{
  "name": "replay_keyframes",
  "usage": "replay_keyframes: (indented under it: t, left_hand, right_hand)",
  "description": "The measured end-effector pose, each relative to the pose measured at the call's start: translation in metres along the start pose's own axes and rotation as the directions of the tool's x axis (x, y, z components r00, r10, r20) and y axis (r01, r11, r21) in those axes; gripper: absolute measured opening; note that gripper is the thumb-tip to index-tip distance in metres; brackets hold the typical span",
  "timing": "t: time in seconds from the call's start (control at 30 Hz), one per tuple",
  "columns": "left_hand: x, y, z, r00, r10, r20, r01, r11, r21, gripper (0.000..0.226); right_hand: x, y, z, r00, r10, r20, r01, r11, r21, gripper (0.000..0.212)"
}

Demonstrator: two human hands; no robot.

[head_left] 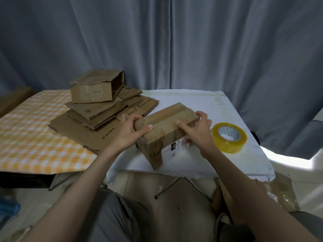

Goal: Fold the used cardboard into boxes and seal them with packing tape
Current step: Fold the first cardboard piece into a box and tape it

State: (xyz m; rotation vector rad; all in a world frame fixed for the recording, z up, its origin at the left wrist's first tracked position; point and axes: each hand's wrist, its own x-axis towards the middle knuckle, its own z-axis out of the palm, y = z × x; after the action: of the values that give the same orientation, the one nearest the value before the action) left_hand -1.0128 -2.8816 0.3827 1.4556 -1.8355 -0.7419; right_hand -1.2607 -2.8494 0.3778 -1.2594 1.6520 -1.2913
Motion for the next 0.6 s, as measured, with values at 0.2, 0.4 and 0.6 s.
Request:
replay_keyframes:
  t: [0.2,0.4,0.6]
  left_hand:
    - [-0.001,0.016,0.025,0.998,0.051,0.031,-0.052,0.998,0.025,0.062]
    - [0.000,0.028,0.033,0.996,0.025,0.091,-0.017,0.997,-0.081,0.087]
    - [0.004,0.028,0.048,0.990,-0.013,0.140,0.017,0.999,-0.031,0.143]
  right_hand:
    - [0.004,-0.007,0.013,0.988,-0.101,0.120,0.096,0.994,0.051,0.076]
    - [0.013,-0.007,-0.005,0.974,-0.025,0.226,-0.014,0.985,0.170,0.047]
    - [0.022,-0.005,-0.040,0.963,-0.029,0.269,0.051,0.996,-0.078,0.038]
